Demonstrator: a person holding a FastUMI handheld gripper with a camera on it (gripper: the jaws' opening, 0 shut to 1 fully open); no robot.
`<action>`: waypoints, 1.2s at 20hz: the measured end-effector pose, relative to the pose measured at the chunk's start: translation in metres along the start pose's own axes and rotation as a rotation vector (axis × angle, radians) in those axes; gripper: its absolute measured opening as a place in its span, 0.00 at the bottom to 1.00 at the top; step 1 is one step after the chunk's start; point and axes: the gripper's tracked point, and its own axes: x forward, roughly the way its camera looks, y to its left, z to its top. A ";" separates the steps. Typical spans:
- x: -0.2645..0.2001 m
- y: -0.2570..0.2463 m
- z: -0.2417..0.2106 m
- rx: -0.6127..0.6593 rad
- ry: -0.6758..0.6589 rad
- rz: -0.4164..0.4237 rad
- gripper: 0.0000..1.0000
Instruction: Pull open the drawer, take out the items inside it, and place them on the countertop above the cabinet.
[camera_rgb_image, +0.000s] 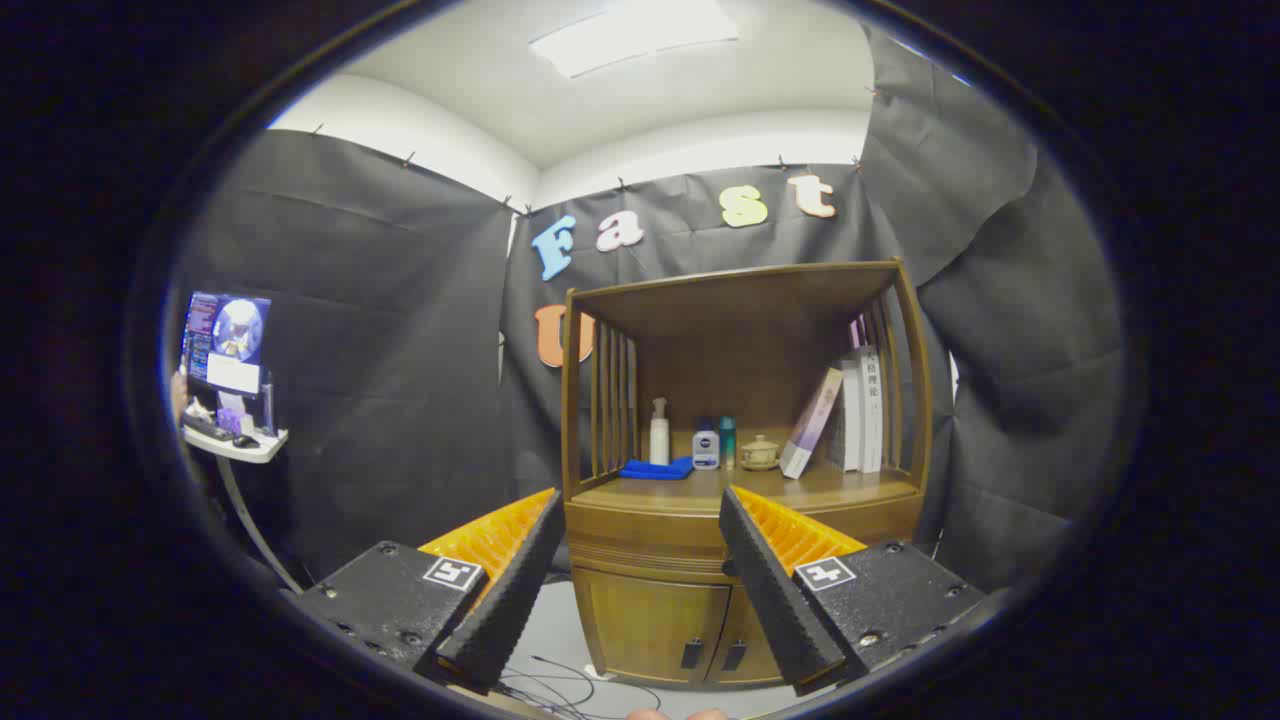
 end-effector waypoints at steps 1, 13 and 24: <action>-0.001 -0.005 -0.001 0.009 0.004 -0.009 0.99; 0.001 -0.031 -0.014 0.032 0.041 -0.078 0.98; 0.070 -0.055 -0.090 -0.014 0.186 -0.149 0.98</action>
